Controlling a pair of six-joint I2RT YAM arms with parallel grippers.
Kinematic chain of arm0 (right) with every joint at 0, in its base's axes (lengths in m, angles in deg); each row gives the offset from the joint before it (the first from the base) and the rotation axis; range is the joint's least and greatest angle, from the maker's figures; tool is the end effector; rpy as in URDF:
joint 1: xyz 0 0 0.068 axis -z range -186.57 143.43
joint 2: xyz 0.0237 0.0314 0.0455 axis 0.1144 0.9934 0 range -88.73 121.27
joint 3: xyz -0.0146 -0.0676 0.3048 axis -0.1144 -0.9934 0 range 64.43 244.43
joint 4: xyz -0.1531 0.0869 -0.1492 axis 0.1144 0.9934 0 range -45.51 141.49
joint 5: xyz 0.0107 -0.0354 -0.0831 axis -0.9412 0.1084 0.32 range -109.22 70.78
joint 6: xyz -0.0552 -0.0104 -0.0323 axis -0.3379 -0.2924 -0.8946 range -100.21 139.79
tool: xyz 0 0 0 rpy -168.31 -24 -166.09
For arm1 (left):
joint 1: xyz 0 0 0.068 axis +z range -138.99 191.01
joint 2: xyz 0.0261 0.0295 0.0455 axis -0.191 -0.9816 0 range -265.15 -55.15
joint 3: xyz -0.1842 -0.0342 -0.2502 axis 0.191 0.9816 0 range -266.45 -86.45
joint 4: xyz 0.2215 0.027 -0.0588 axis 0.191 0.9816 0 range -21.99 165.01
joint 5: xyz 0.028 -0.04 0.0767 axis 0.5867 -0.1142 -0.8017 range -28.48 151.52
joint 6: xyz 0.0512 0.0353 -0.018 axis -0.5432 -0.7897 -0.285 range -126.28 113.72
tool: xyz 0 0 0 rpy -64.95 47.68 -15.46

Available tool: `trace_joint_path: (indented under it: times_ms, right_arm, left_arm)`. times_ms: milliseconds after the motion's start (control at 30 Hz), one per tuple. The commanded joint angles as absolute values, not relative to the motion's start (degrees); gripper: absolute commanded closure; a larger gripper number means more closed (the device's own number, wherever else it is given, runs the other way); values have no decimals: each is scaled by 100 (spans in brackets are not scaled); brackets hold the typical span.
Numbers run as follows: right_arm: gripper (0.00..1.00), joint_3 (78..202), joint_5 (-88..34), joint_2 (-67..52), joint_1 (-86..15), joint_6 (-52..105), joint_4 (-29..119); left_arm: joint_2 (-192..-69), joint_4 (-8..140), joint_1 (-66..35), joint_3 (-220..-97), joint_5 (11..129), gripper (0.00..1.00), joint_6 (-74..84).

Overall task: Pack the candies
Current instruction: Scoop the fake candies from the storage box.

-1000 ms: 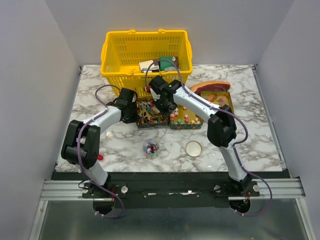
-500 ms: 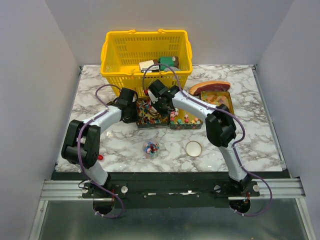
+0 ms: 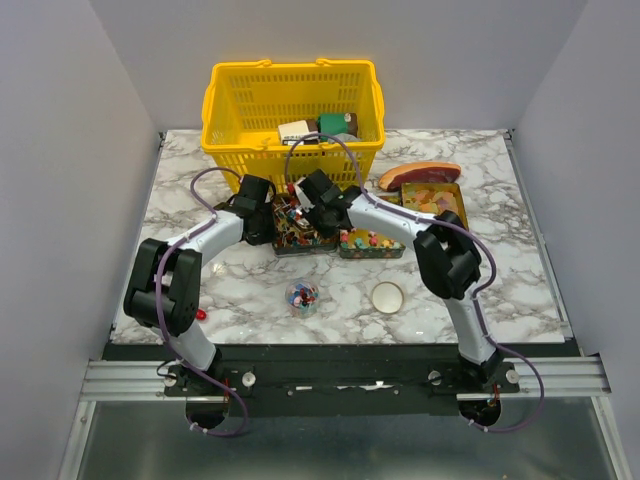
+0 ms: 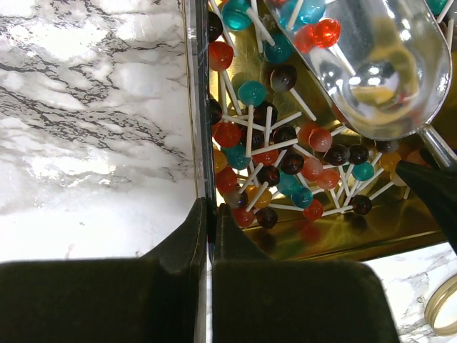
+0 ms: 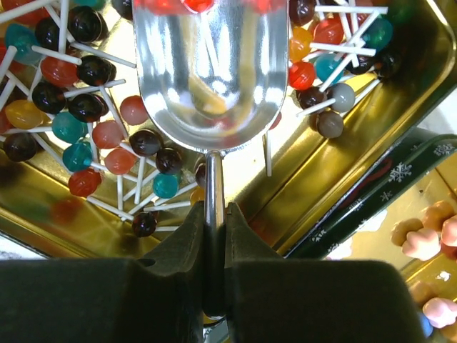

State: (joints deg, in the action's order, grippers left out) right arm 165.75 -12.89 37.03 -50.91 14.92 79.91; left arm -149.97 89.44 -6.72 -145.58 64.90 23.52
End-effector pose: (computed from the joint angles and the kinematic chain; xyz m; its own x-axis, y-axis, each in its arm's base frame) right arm 0.3460 0.3303 0.2203 -0.5607 -0.6658 -0.4923 -0.7052 0.6956 -0.1376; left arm 0.3043 -0.1004 0.2379 -0.8604 -0.2458 -0.4464 -0.1073 0.9437 -0.3129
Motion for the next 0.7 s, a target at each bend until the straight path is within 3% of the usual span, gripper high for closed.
trace_joint_path:
  times_ms: [0,200,667]
  right_arm:
    - [99,15980,-981,3406,-5113,1460,7025]
    - [99,15549,-1174,3107,-5122,1320,6787]
    - [99,14810,-1175,2193,-5131,1267,6576]
  left_arm:
    - [-15077,8998,-718,-14630,6495,100,2272]
    - [-15060,9103,-718,-14683,6249,99,2334]
    - [-14823,9033,-718,-14683,6187,68,2299]
